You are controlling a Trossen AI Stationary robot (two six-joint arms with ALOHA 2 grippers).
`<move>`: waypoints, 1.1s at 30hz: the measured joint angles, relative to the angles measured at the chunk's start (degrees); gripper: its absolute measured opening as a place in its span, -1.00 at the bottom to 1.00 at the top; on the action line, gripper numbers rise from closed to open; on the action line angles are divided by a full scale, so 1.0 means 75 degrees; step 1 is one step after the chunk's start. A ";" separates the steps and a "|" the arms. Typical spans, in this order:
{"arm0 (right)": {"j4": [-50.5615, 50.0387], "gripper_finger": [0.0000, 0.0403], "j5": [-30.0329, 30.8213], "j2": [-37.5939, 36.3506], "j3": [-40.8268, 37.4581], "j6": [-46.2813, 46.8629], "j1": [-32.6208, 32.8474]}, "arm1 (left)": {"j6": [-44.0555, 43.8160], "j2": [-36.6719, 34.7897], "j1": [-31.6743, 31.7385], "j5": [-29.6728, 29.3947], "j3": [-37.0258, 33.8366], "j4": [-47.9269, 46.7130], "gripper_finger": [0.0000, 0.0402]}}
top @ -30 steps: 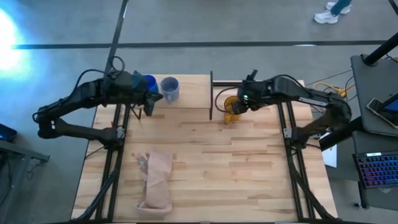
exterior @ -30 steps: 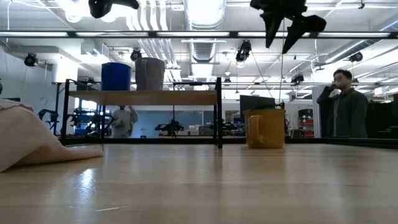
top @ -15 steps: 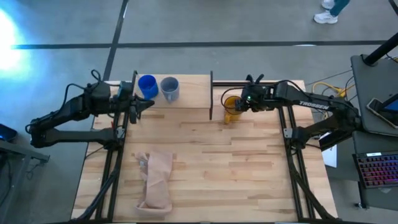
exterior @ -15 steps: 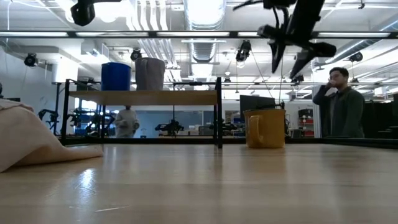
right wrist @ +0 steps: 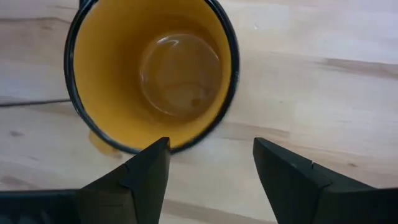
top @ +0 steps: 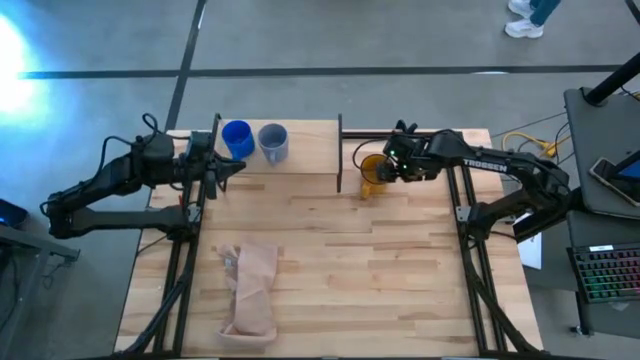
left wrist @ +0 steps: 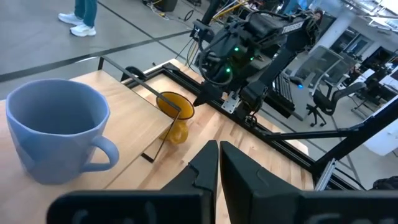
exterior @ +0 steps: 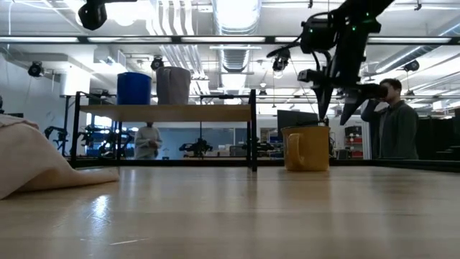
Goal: Stack small to large cups/mugs on shelf
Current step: Put the yellow mug on the shelf
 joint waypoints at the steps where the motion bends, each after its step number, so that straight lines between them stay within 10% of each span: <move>1: 0.0176 0.11 -0.0060 -0.0007 -0.0092 0.0006 -0.0042 | -0.0003 -0.0006 0.0000 0.0000 0.0000 -0.0003 -0.99; 33: 0.0662 -0.01 -0.0272 0.0396 -0.0382 0.2573 -0.0328 | 0.0048 0.0143 0.0000 -0.0020 -0.0009 -0.0041 -0.99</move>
